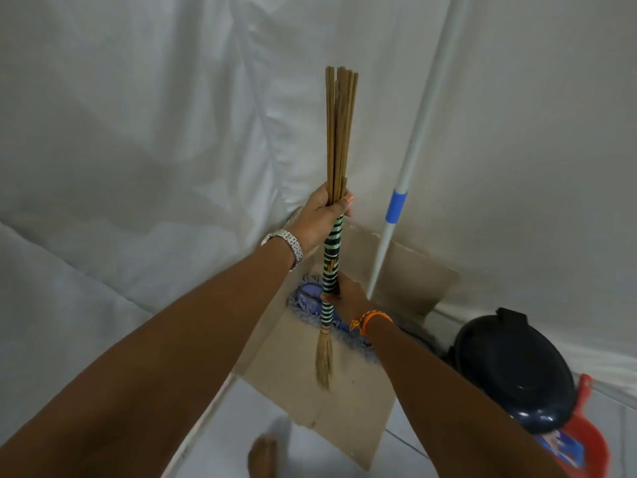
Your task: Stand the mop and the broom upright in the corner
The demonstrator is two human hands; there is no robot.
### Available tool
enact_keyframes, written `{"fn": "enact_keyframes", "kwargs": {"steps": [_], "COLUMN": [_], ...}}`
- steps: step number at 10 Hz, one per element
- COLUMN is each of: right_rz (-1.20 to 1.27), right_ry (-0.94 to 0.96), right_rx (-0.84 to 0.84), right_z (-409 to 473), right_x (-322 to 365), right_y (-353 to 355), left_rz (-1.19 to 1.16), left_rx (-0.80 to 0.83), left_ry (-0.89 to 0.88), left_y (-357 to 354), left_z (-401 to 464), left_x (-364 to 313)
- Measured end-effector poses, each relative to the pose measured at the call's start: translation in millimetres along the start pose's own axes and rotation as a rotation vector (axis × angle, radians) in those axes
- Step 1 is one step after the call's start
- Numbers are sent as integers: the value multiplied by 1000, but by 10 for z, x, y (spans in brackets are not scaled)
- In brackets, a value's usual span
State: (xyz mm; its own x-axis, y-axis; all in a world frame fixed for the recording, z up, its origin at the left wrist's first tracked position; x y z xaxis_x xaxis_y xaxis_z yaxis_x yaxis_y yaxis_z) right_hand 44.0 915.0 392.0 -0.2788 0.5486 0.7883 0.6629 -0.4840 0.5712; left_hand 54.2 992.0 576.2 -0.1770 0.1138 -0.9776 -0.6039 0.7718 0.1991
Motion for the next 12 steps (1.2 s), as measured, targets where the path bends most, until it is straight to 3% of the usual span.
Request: {"fn": "enact_keyframes", "kwargs": {"steps": [4,7,10,12], "right_rz": [0,-16,6,52], "right_ry": [-149,-202,-264,-377], "right_rx": [-69,-124,-192,-162], "right_z": [1999,2848,3144,2853], "right_x": [-285,-503,-649,-746], "right_y": [-1004,-1509,-1707,-1577], "left_rz": [0,-27,-115,5], "left_rx": [-10,-73,-349,-582], "left_ry": [18,-2,21,-25], "left_y": [696,1000,1232,1447], "left_z": [1732,2487,2638,2219], "left_x": [1391,2167,2610,2523]}}
Point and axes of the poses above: each hand's wrist, its own z-axis towards the middle knuckle, its own y-axis out of the back of the hand, x = y × z, the point moved 10 cm from there along z, towards the middle knuckle, and after that the axes turned 10 degrees about -x, right-handed, at the moved point
